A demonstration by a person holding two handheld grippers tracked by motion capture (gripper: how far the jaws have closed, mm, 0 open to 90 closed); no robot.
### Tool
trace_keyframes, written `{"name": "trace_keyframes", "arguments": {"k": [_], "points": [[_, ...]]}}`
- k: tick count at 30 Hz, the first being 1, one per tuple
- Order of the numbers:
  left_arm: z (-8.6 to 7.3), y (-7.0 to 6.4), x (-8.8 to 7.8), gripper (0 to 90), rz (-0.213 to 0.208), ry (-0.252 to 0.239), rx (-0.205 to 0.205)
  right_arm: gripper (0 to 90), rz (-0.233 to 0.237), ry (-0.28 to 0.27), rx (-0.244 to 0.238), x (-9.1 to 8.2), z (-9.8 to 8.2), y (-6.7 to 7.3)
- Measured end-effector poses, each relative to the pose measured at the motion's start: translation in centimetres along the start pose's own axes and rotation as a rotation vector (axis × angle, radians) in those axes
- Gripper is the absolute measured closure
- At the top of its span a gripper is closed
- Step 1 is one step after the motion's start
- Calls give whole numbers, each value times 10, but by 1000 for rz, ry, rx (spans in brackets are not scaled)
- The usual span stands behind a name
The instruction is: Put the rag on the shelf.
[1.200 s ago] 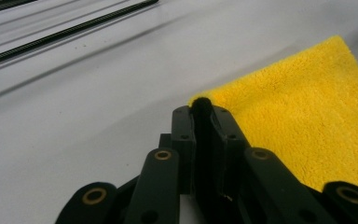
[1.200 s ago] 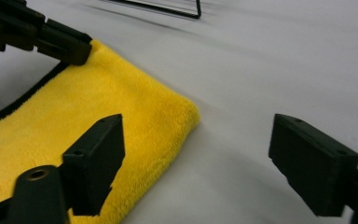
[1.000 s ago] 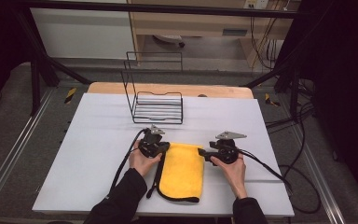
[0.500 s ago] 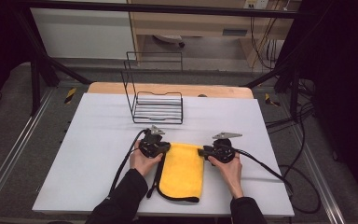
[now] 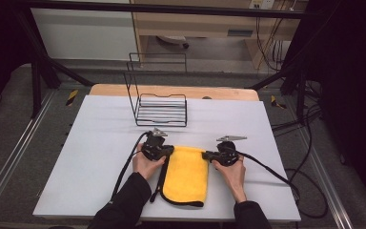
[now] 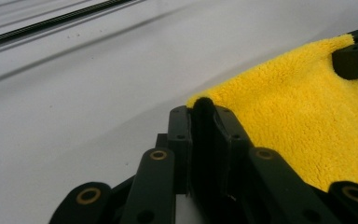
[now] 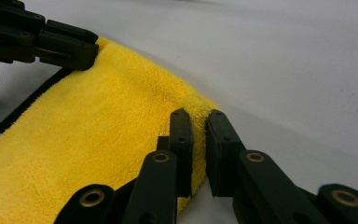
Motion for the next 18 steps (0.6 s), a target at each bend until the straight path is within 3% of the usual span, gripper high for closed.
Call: {"name": "trace_keyframes", "arguments": {"k": [5, 13, 18], "points": [[1, 1, -4, 793, -25, -38, -20, 835, 2, -10, -1, -3, 2, 0], [8, -8, -21, 796, -44, -102, 14, 837, 27, -69, -5, -18, 10, 3], [9, -12, -32, 796, -40, -129, 37, 838, 17, -105, -55, -27, 17, 11]]}}
Point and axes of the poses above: each handheld gripper's, and its own axes: x roughly forward along the jaws, z roughly out of its top, y roughly to its left, the point moved 7 cm from there along x, roughly forward along the jaws, and after that the axes turned 11 degrees about -z, right-handed, at the moved point
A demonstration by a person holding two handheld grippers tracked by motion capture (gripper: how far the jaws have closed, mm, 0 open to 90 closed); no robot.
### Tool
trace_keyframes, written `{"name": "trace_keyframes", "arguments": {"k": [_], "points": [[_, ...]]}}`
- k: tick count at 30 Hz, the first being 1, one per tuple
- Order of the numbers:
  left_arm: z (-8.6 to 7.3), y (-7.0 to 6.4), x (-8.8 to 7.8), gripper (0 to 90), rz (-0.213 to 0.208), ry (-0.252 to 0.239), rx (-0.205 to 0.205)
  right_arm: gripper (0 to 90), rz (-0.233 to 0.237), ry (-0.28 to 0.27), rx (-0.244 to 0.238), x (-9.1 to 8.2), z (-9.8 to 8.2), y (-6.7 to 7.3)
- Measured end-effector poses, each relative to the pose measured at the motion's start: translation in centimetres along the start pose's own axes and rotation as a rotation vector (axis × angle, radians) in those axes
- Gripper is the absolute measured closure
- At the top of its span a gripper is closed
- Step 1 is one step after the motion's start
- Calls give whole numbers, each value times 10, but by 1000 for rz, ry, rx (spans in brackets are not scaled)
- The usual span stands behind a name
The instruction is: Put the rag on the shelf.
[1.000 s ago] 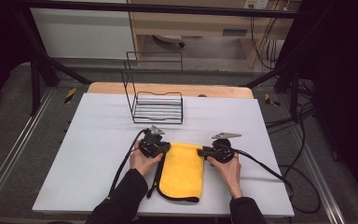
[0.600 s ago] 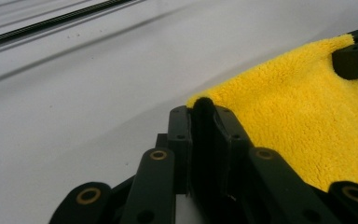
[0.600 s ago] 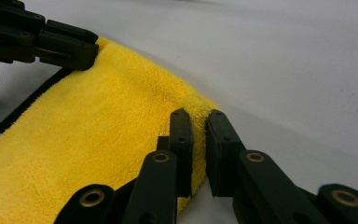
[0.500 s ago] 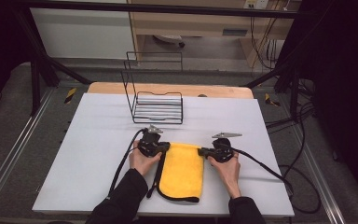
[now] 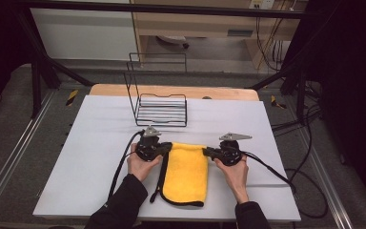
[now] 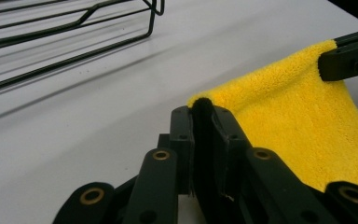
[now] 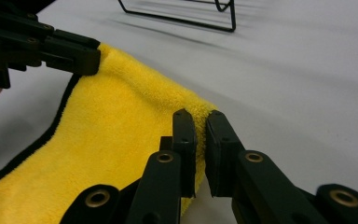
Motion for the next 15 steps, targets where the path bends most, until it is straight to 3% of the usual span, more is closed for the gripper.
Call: {"name": "trace_keyframes", "arguments": {"k": [15], "points": [[9, -13, -30, 796, -13, -102, 30, 839, 15, -94, -42, -20, 19, 16]]}}
Point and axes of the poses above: each handheld gripper's, and its own axes: x roughly forward along the jaws, z roughly out of its top, y roughly to its left, the point moved 7 cm from there along x, roughly forward along the jaws, and after that the axes turned 11 degrees about -z, right-handed, at the moved point
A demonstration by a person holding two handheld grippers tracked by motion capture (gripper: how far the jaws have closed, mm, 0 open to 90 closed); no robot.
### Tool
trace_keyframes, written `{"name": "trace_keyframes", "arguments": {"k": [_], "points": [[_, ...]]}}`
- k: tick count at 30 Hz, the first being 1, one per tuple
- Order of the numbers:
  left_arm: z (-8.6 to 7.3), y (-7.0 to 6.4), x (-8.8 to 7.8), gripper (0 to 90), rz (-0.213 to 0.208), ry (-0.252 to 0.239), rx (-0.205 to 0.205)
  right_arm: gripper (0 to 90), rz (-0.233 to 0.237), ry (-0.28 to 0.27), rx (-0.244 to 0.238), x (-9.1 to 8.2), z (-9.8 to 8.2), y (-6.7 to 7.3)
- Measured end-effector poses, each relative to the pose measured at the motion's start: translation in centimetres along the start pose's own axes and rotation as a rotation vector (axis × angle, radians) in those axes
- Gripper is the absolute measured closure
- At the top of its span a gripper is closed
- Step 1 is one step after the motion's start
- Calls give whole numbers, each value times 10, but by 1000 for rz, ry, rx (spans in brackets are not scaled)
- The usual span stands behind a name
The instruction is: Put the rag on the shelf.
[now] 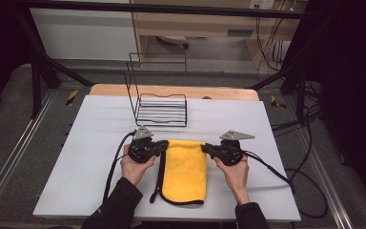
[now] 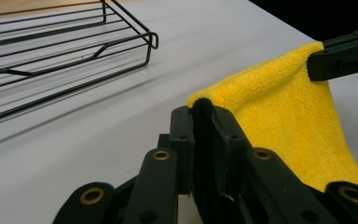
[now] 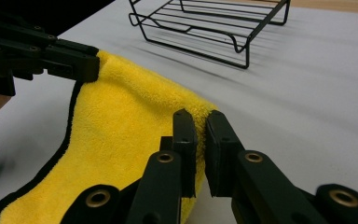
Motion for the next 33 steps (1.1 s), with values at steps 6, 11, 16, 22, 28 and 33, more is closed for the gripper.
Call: {"name": "trace_keyframes", "arguments": {"k": [6, 11, 16, 22, 28, 33], "points": [[6, -6, -10, 796, -3, -41, 7, 840, 4, -36, -18, -9, 9, 6], [13, -11, -18, 797, 5, -66, 20, 842, 1, -67, -45, -17, 16, 12], [20, -15, -25, 797, 10, -90, 35, 843, 2, -94, -61, -25, 23, 16], [28, -20, -33, 797, 12, -116, 51, 843, -2, -126, -77, -33, 32, 21], [38, -25, -42, 797, 18, -149, 73, 844, -3, -158, -89, -41, 42, 23], [47, -29, -48, 797, 21, -168, 89, 844, -7, -189, -107, -48, 52, 26]]}}
Point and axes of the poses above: each handheld gripper's, and its own axes: x roughly forward along the jaws, z roughly out of its top, y roughly to its left, the point moved 7 cm from there along x, roughly forward along the jaws, and after that the axes turned 11 degrees about -z, right-handed, at the moved point
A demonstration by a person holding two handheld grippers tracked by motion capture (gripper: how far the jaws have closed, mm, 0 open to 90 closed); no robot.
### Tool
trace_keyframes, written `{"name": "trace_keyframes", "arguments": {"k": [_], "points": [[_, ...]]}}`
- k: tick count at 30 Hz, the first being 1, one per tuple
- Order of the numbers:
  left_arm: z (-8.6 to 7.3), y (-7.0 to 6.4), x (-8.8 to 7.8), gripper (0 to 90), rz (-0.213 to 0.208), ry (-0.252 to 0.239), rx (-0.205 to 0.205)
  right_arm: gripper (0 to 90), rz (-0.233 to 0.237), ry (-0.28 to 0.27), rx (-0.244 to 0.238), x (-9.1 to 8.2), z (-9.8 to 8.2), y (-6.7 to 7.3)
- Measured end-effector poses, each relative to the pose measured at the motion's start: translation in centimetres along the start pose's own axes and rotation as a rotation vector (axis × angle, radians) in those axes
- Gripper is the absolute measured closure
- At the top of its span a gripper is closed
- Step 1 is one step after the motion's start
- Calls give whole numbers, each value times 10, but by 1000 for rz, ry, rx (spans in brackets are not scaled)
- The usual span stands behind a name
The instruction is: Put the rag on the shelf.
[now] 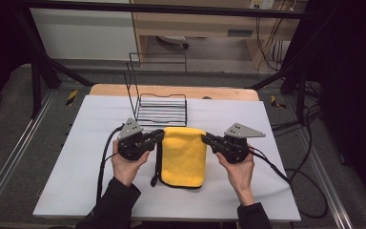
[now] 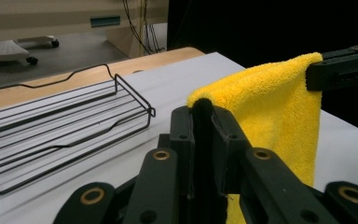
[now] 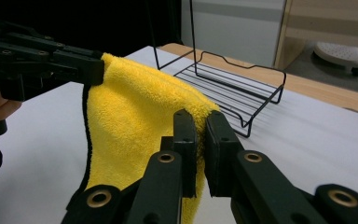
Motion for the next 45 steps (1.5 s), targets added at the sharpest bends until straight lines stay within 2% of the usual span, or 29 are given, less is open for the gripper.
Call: {"name": "trace_keyframes", "arguments": {"k": [22, 45], "points": [[44, -4, -20, 797, 33, -109, 65, 844, -22, -119, -40, -12, 45, 5], [77, 10, -39, 796, 72, -226, 90, 844, -41, -232, -66, -4, 90, 13]]}}
Point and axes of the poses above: each handheld gripper's, and its own axes: x roughly forward along the jaws, z roughly out of its top, y roughly to its left, the point moved 7 cm from there along x, roughly forward along the jaws, and after that the axes turned 11 degrees about -z, right-handed, at the moved point
